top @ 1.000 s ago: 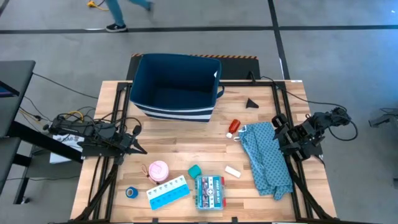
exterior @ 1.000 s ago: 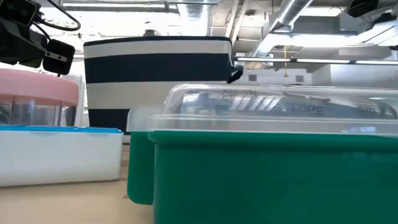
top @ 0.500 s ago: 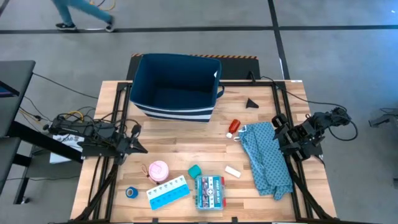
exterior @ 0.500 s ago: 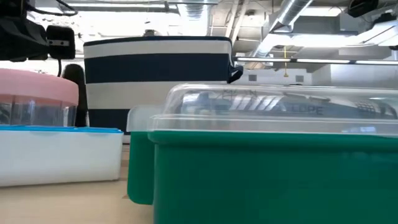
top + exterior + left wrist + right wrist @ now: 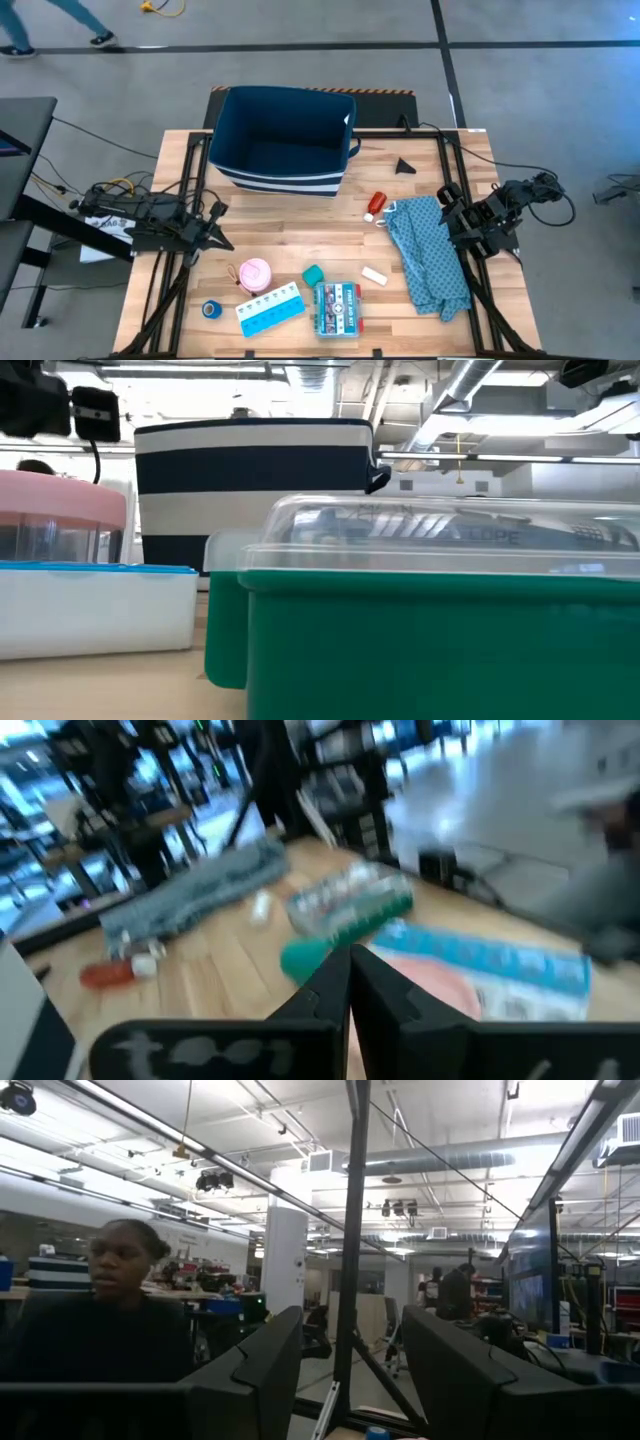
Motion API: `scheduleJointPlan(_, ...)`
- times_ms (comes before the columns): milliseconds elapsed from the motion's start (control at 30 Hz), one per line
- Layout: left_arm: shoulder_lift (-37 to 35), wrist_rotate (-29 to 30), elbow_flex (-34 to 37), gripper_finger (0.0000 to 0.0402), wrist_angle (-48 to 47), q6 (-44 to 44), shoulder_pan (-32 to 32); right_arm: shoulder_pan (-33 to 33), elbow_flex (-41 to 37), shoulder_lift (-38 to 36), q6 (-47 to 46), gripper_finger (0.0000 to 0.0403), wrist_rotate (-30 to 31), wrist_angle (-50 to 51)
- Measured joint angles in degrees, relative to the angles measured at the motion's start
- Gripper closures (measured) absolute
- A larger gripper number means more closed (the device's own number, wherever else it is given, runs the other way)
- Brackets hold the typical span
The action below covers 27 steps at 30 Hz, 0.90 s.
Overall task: Pick & place medical supplies in basket/bin
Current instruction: Put the red pill bottle into the laundry organizer
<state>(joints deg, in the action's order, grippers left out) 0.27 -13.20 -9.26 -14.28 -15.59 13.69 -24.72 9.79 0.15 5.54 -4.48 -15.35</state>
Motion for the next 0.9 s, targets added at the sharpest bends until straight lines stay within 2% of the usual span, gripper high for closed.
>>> scheduleJointPlan(233,-0.02,0.14,0.00,0.0401,10.24,18.62,0.00,-0.01,0.01,0.01,0.00,0.0233,-0.01,-0.01)
scheduleJointPlan(300,0.00,0.85,0.00,0.0401,12.14,21.46,0.00,-0.01,0.00,-0.01,0.00,0.0233,0.01,0.00)
scheduleJointPlan(533,-0.02,6.80,0.00,0.0401,19.42,15.60,0.00,0.00,-0.01,-0.01,0.00,0.0233,0.00,0.00)
scheduleJointPlan(700,-0.02,7.24,0.00,0.0401,22.99,12.27,-0.02,-0.01,0.01,0.01,0.00,0.0233,-0.01,0.00)
scheduleJointPlan(833,-0.01,7.67,0.00,0.0401,24.15,14.15,-0.02,-0.01,0.01,0.01,0.00,0.0233,0.00,0.00)
scheduleJointPlan(900,-0.02,10.22,0.00,0.0401,23.81,15.14,-0.02,0.00,0.01,-0.01,0.00,0.0233,0.00,0.00)
